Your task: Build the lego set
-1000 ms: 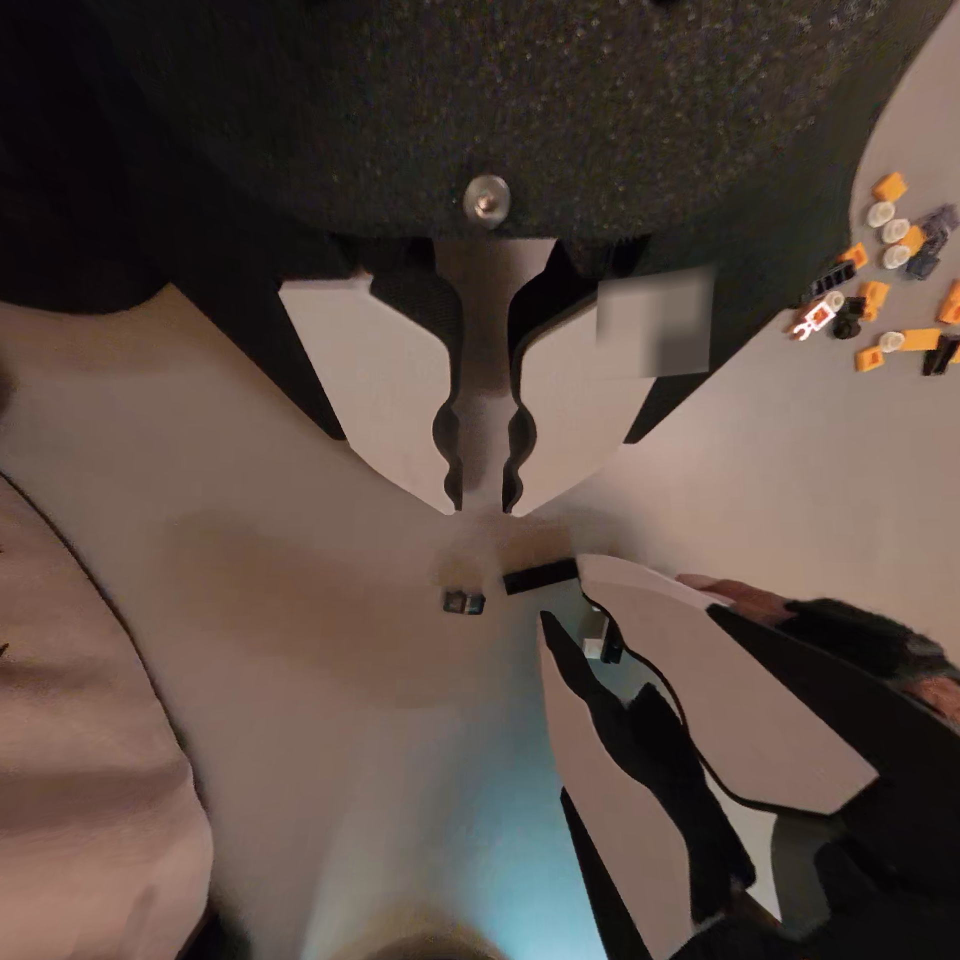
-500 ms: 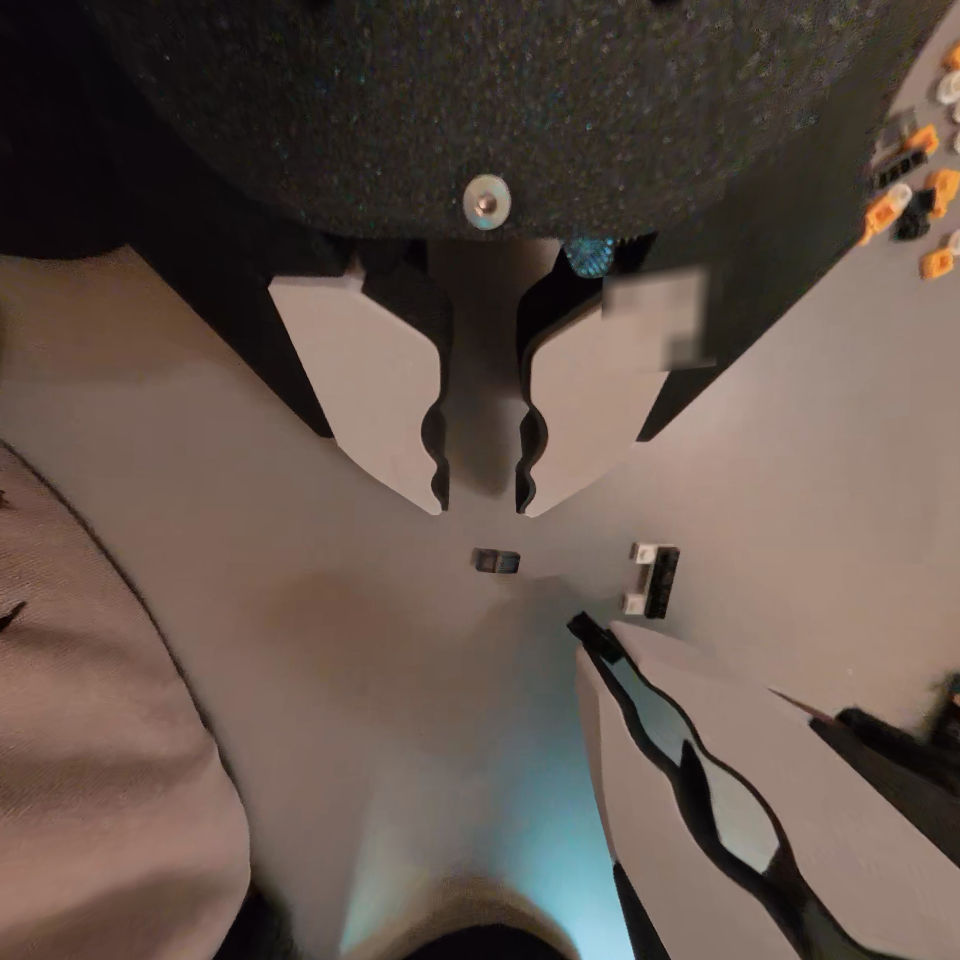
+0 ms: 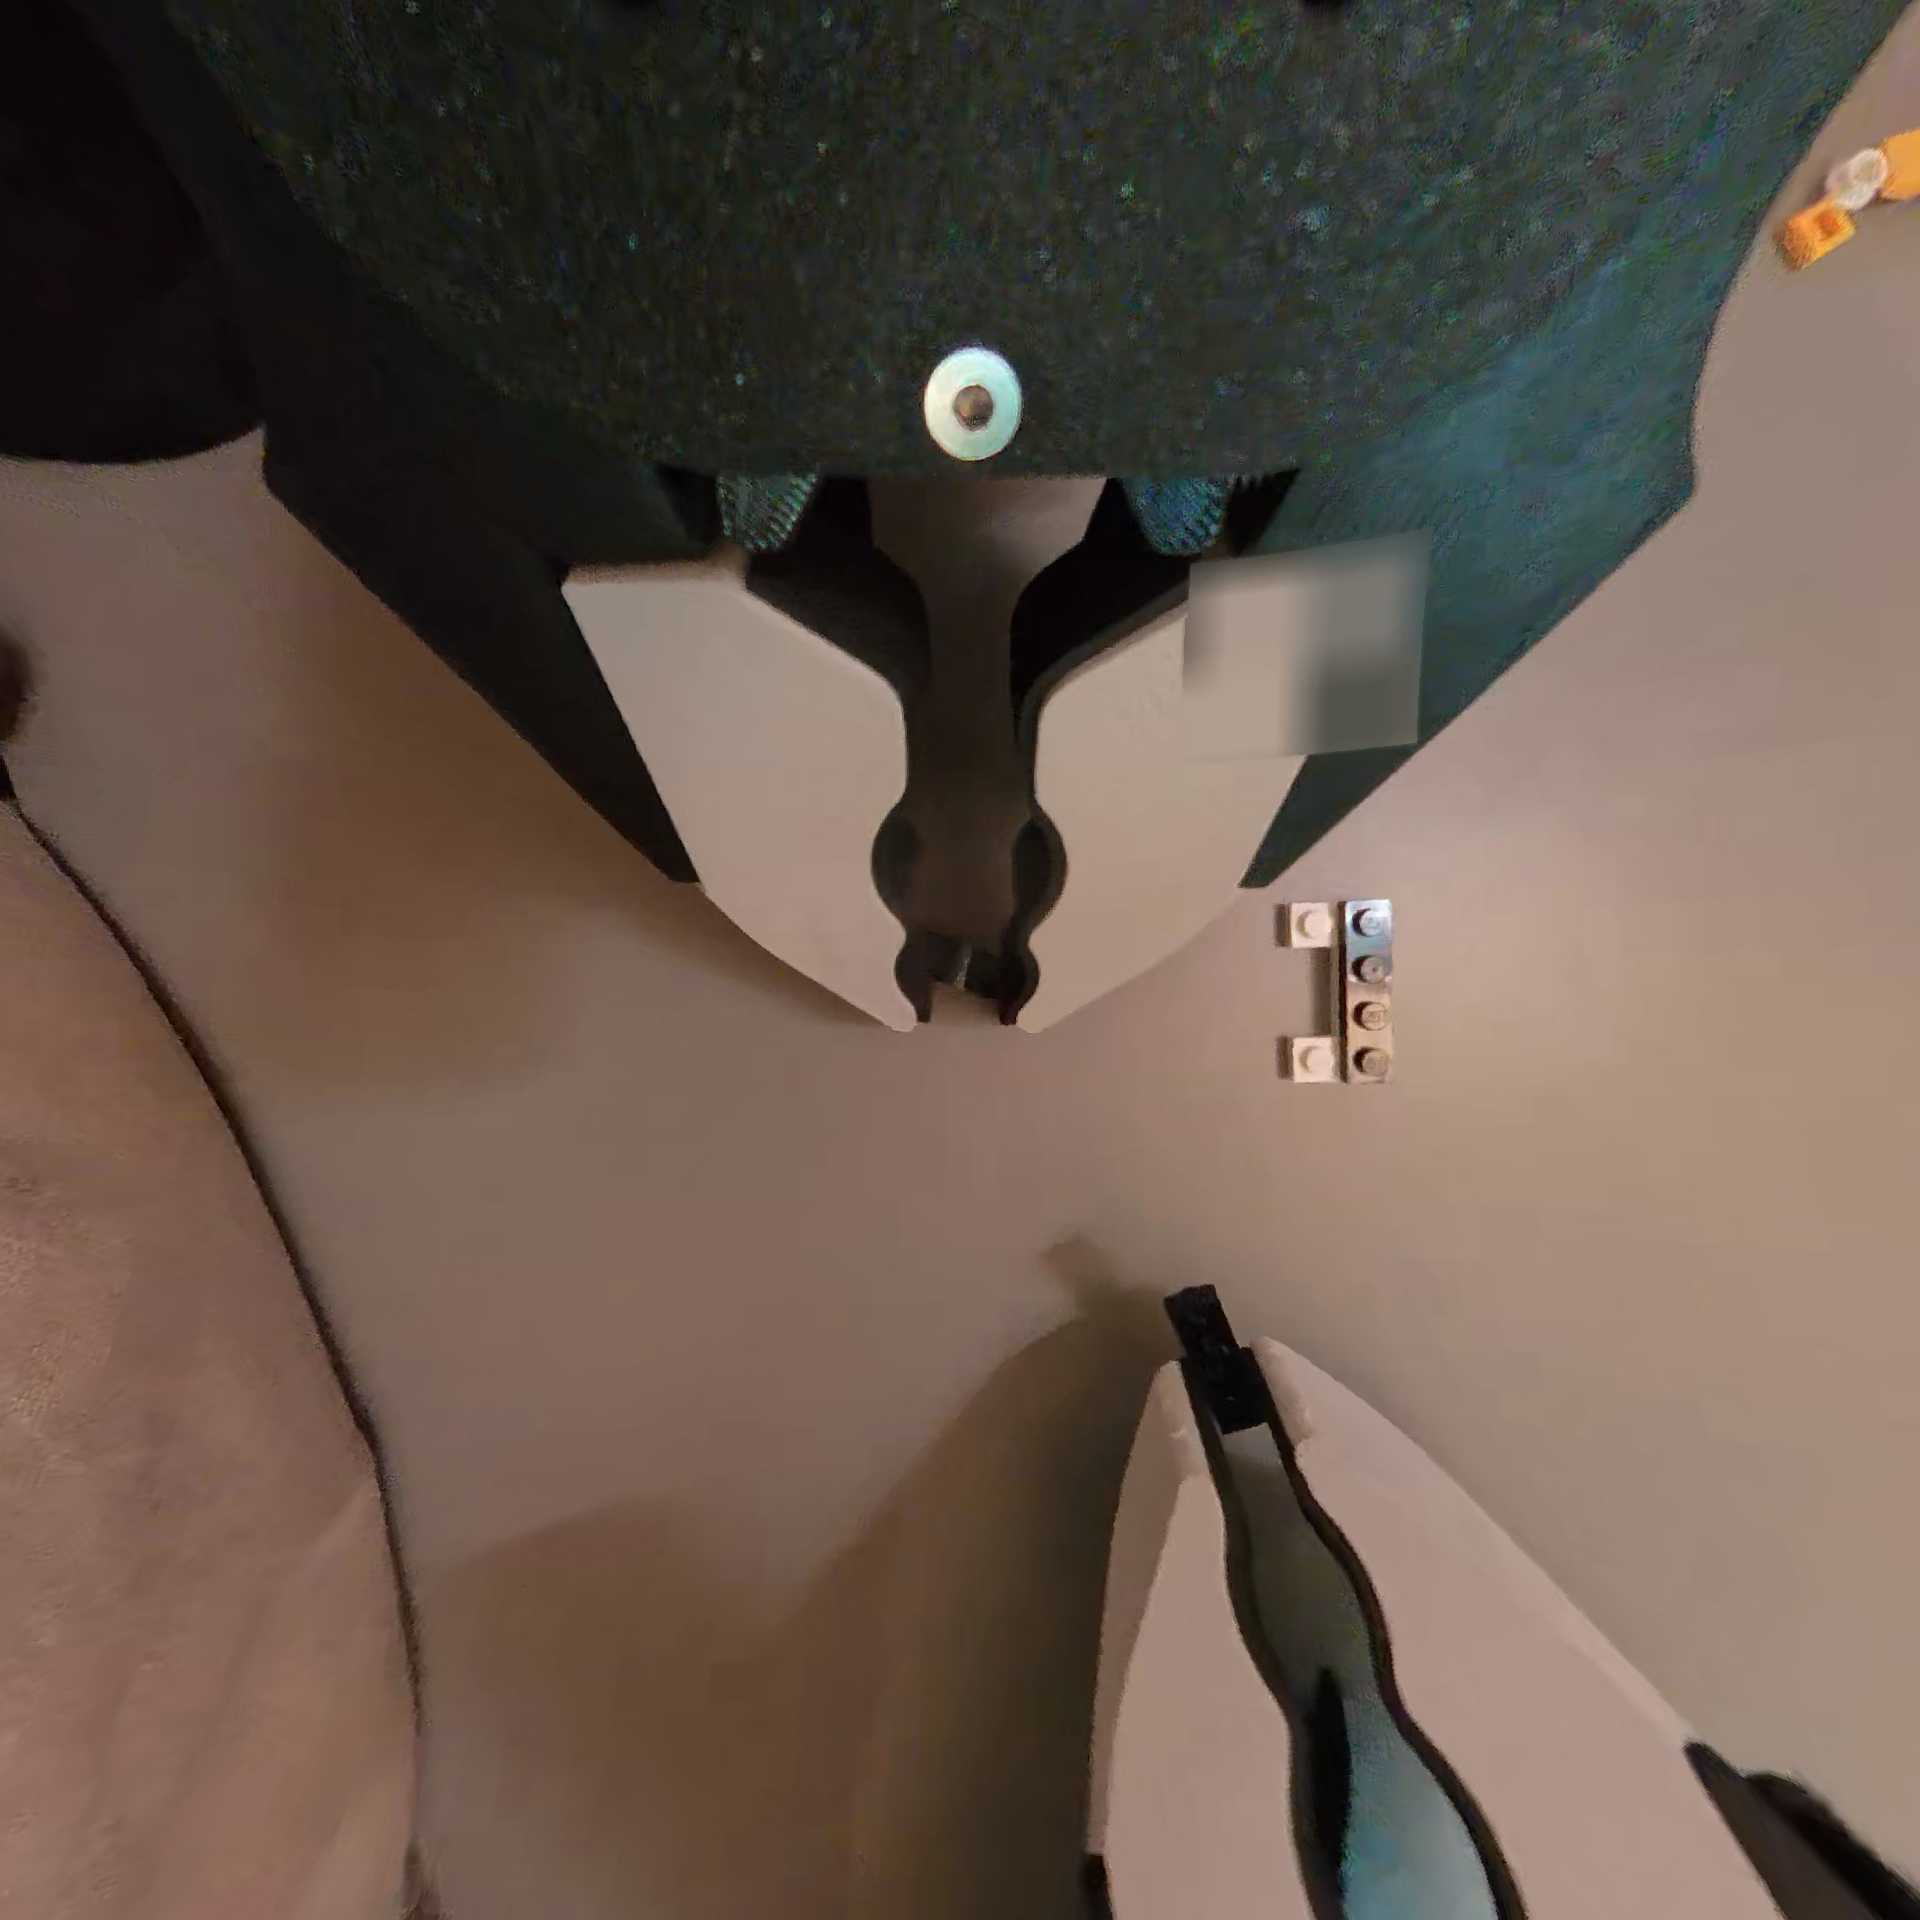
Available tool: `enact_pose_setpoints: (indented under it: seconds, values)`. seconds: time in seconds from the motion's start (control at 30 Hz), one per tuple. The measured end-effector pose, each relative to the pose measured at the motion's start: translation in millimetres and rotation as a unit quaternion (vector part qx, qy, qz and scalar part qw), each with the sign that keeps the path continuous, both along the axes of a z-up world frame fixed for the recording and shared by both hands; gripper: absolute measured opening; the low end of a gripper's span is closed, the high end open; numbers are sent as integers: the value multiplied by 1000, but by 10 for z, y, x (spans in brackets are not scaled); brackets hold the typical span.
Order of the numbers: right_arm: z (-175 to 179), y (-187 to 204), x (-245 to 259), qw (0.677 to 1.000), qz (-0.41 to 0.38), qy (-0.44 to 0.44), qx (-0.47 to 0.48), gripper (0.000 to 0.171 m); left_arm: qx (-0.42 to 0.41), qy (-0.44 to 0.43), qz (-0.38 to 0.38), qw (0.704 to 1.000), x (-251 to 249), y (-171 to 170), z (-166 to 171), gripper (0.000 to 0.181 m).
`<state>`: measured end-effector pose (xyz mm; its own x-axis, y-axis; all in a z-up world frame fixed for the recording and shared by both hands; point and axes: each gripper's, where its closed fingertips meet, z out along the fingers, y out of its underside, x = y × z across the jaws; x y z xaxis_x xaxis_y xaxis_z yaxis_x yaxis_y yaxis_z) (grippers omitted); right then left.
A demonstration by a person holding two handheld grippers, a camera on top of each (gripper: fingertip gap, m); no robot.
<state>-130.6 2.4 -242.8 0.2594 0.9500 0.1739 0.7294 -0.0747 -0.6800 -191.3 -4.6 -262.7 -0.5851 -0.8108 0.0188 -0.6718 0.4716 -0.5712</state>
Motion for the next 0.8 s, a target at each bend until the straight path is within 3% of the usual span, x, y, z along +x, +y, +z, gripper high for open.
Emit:
enact_pose_setpoints:
  seconds: [0.1,0.27,0.43,0.67,0.8]
  values:
    - [-10,128,0,995,-1,-49,88,8,7,-1,35,999,1,50,3,6]
    - [-129,230,6,966,2,-172,193,8,-16,-49,135,990,124,174,137,14]
    - [-75,215,-117,952,3,-185,243,8,-105,-36,243,964,292,241,148,21]
    - [108,203,-197,945,-4,-157,288,8,-197,-42,252,946,350,163,242,11]
    - [149,194,-183,956,-8,-116,267,14,-125,-90,230,961,357,224,287,4]
